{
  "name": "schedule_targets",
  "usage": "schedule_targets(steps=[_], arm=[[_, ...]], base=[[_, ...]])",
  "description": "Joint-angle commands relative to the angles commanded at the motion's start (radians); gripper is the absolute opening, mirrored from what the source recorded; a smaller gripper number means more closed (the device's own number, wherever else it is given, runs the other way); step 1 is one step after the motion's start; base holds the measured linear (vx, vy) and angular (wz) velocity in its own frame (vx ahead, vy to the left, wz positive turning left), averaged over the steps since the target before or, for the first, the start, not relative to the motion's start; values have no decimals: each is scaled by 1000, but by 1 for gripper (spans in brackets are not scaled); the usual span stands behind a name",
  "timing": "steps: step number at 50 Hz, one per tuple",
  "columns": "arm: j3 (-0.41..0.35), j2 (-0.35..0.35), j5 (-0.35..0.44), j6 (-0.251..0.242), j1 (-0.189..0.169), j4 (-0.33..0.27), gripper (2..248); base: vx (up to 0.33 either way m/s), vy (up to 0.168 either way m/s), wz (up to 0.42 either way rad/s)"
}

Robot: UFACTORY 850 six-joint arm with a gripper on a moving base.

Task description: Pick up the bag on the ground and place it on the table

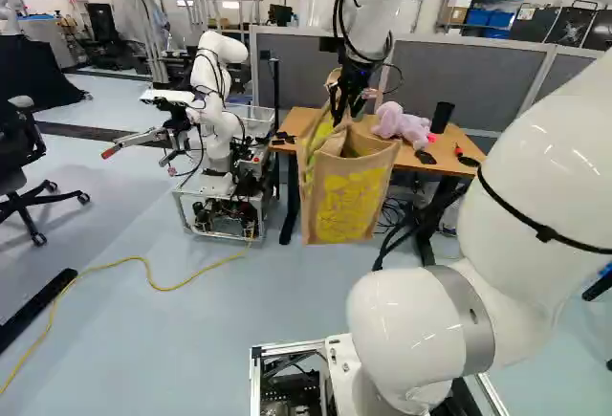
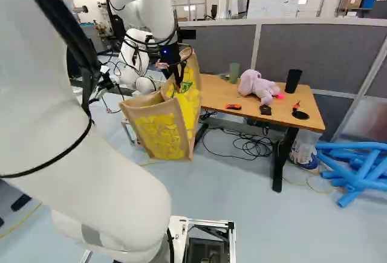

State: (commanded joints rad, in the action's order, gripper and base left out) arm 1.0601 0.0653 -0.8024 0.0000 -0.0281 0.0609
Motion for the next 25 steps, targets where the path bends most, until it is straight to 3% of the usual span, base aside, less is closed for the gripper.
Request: schedule_targets(steps=[25], arm=[[65,9,-82,0,1,0,28]], base=[[0,0,0]])
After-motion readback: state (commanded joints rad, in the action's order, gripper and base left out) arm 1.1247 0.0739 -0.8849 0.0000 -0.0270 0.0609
